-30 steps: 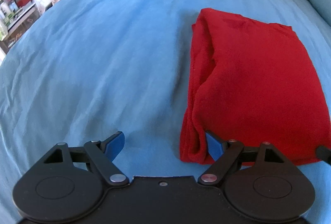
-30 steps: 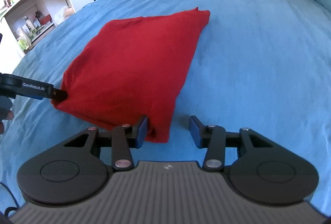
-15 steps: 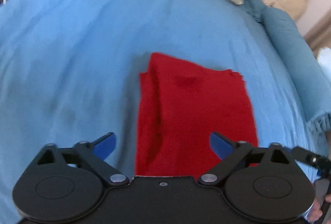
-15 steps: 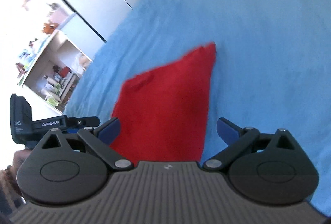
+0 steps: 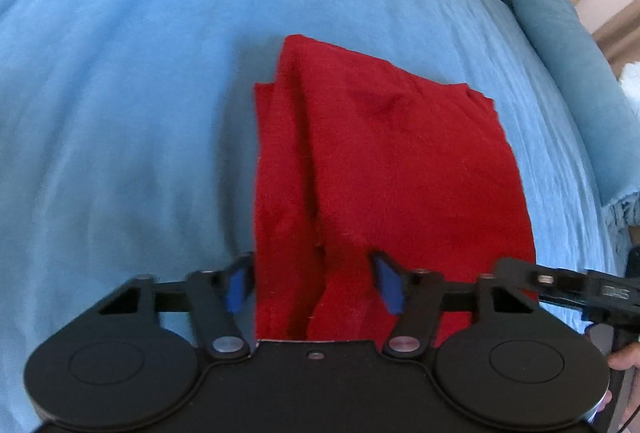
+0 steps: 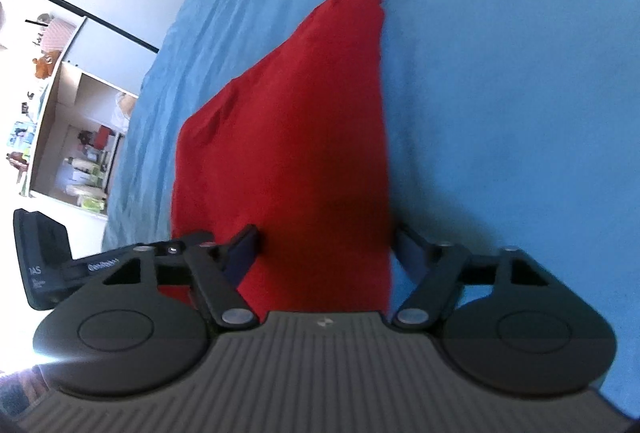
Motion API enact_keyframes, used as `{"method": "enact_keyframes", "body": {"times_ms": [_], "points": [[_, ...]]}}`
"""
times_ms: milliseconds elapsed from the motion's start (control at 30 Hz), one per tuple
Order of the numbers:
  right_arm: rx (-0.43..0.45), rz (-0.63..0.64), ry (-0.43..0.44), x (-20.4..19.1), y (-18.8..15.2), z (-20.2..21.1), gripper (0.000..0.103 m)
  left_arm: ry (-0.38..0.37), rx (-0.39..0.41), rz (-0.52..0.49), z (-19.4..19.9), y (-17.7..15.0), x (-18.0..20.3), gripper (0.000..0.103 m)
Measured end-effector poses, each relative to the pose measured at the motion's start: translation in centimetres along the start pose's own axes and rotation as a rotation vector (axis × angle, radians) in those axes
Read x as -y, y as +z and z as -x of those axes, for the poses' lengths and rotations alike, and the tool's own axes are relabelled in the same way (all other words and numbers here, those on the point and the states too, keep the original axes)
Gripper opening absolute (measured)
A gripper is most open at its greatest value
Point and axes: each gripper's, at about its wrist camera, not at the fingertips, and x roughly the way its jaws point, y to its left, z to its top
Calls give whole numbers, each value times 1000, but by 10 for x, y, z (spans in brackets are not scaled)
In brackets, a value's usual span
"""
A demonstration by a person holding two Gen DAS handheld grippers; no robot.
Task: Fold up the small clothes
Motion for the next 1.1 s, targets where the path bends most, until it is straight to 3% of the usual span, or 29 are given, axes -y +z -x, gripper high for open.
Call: {"method": "enact_keyframes", "body": {"times_ms": [67,100,167,433,633,933,1100], "points": [[4,43,-25,-8,2,-1,48,-1,-6,-10,3,3,6,34],[8,63,-30,-13,2,0,45,9,-6,-27,5,4,10,27],[24,93,-40,-22,2,8,42,23,-5,-39,10,6,18,25],[92,133,4,-60,9,71,39,-39,75,-129,68,5,67,23],[136,154,13,-69,-17,148,39,-83,99,-201,108,-33,110,23],[101,81,-68,-8,-102,211,39,-97,7,-242,72,-124,159,23],[72,1,-102,50,-145,203,39,-12,-30,-269,38,-166,166,23]]}}
